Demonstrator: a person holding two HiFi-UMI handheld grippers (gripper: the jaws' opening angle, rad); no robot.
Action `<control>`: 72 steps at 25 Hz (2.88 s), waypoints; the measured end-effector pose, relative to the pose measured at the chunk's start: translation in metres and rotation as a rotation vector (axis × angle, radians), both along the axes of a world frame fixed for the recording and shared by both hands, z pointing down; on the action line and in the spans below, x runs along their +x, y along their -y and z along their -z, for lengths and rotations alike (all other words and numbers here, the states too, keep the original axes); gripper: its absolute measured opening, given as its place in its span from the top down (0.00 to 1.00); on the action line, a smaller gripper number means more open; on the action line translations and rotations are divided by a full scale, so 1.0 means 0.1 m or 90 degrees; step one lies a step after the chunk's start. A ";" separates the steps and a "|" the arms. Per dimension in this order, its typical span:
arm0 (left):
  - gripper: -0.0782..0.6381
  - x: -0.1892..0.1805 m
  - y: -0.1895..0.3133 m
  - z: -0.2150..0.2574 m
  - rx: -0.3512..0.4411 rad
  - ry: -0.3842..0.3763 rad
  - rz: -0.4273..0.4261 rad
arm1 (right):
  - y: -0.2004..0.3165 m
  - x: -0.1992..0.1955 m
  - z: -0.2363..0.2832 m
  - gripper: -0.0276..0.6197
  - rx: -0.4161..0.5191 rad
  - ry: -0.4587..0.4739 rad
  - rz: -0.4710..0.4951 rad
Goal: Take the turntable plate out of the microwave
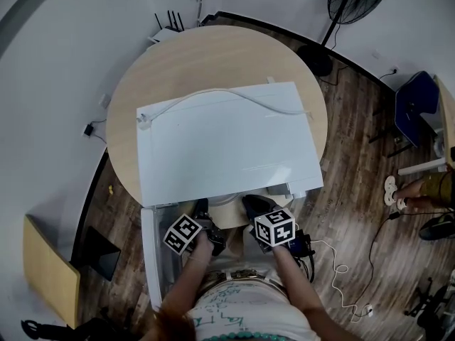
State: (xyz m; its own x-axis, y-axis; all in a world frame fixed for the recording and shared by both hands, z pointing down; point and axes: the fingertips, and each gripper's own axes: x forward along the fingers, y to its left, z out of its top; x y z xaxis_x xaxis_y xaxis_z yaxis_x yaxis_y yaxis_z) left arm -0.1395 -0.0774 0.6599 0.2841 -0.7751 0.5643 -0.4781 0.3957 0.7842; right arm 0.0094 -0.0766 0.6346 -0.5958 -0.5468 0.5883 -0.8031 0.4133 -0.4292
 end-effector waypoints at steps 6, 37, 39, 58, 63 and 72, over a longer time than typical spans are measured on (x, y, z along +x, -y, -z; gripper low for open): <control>0.80 0.05 -0.12 0.01 0.014 -0.011 -0.012 | -0.08 -0.03 -0.05 0.86 -0.040 0.040 -0.004; 0.80 0.18 -0.73 0.06 0.030 -0.042 -0.016 | 0.11 -0.02 -0.28 0.73 -0.193 0.254 -0.092; 0.80 0.19 -0.78 0.06 0.030 -0.044 -0.017 | 0.13 -0.01 -0.29 0.76 -0.195 0.260 -0.094; 0.52 -0.13 -0.56 0.11 0.066 0.152 -0.037 | 0.16 0.02 -0.30 0.82 -0.223 0.297 -0.125; 0.52 -0.43 -0.25 0.10 0.078 0.201 -0.014 | 0.16 0.08 -0.31 0.82 -0.219 0.295 -0.134; 0.52 -0.43 0.00 -0.07 0.050 0.171 0.002 | 0.15 0.08 -0.29 0.82 -0.207 0.290 -0.127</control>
State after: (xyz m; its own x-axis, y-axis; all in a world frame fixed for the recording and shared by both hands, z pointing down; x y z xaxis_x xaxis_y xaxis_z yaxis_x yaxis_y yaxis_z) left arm -0.1830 -0.0770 0.6669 0.1298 -0.8200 0.5574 -0.6716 0.3409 0.6578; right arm 0.0169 -0.0919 0.6639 -0.7317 -0.5084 0.4541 -0.5573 0.0626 -0.8279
